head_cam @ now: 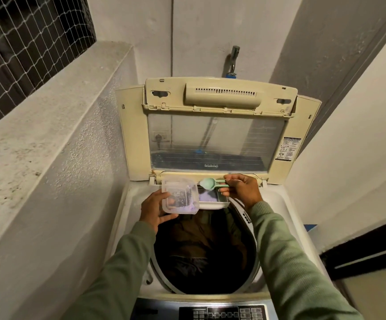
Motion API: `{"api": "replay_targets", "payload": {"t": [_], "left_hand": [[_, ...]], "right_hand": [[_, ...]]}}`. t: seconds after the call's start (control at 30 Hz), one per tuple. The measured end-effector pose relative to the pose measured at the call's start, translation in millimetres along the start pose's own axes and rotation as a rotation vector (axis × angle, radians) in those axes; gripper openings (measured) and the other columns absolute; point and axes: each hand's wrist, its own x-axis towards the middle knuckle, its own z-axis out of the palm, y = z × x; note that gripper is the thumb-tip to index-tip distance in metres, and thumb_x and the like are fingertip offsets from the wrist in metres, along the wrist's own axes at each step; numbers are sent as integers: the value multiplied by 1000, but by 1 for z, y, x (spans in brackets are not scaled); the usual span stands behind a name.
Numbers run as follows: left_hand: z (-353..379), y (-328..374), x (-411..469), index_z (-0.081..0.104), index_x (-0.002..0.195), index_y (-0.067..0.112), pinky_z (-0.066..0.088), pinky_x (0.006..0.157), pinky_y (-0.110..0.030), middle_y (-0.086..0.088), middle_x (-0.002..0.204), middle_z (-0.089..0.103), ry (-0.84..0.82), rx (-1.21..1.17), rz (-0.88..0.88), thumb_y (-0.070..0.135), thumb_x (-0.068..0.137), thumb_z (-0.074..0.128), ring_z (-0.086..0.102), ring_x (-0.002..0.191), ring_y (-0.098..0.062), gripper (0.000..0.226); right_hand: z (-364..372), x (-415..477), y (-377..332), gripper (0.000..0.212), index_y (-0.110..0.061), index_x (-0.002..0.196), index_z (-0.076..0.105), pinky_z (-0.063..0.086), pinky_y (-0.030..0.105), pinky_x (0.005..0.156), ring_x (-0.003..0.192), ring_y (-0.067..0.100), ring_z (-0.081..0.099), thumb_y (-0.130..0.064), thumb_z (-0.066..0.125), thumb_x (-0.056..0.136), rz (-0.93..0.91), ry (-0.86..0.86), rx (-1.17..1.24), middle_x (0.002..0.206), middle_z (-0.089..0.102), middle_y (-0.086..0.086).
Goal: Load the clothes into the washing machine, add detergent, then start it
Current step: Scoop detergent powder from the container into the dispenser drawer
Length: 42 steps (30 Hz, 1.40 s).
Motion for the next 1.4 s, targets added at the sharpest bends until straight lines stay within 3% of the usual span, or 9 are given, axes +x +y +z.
{"api": "replay_targets", "payload": {"t": [0.2,0.43,0.53,0.63,0.77,0.93,1.03,1.2,1.4], "left_hand": [[8,10,-8,55,129,10,59,74,-47,-19,122,61,7,-14,27,23,87,66,63,103,-37,45],[18,15,-20,53,130,7,59,72,-44,-22,127,58,-1,22,46,23,90,64,61,108,-40,45],[19,12,-23,53,131,7,58,73,-45,-20,128,57,22,46,41,23,91,64,61,108,-39,45],[17,7,-25,54,127,9,58,72,-43,-18,127,58,40,83,59,24,92,62,60,109,-39,39],[15,0,-28,58,117,12,59,70,-43,-17,121,61,53,86,74,22,92,62,62,105,-38,28],[16,-4,-30,57,123,11,58,78,-47,-17,124,61,58,97,81,23,93,61,61,108,-39,32],[15,-3,-31,57,124,11,56,82,-49,-16,125,60,76,102,82,23,94,60,60,110,-40,33],[12,0,-34,55,121,11,54,84,-51,-16,127,58,107,90,73,22,94,60,57,114,-41,30],[7,3,-41,54,119,8,53,82,-49,-17,123,57,113,46,72,18,95,58,56,110,-40,26]], "right_hand": [[11,-11,-22,7,0,88,66,59,25,55,56,19,69,3,60,90,5,-103,123,78,70,16],[24,-20,-34,7,2,85,67,58,23,53,54,19,69,8,67,83,14,-229,46,71,72,15],[22,-20,-30,6,2,84,69,57,22,52,53,18,68,7,68,82,-46,-178,57,67,72,14],[11,-13,-20,7,0,81,68,56,25,53,51,18,64,6,68,83,-116,-12,70,66,70,12],[-4,0,1,11,-6,76,72,58,40,72,60,24,63,4,71,81,-105,50,-137,74,71,16],[0,1,14,8,-5,86,77,52,24,79,75,15,65,-2,71,82,-213,-60,-566,83,72,6],[2,-1,20,10,-6,92,77,51,25,84,84,19,67,-6,69,85,-227,-111,-697,90,73,9],[3,1,28,12,-12,94,77,52,34,93,91,22,67,-11,69,86,-209,-106,-742,97,73,11],[3,3,27,11,-11,93,76,53,34,92,87,19,68,-11,67,87,-208,-60,-674,92,74,7]]}}
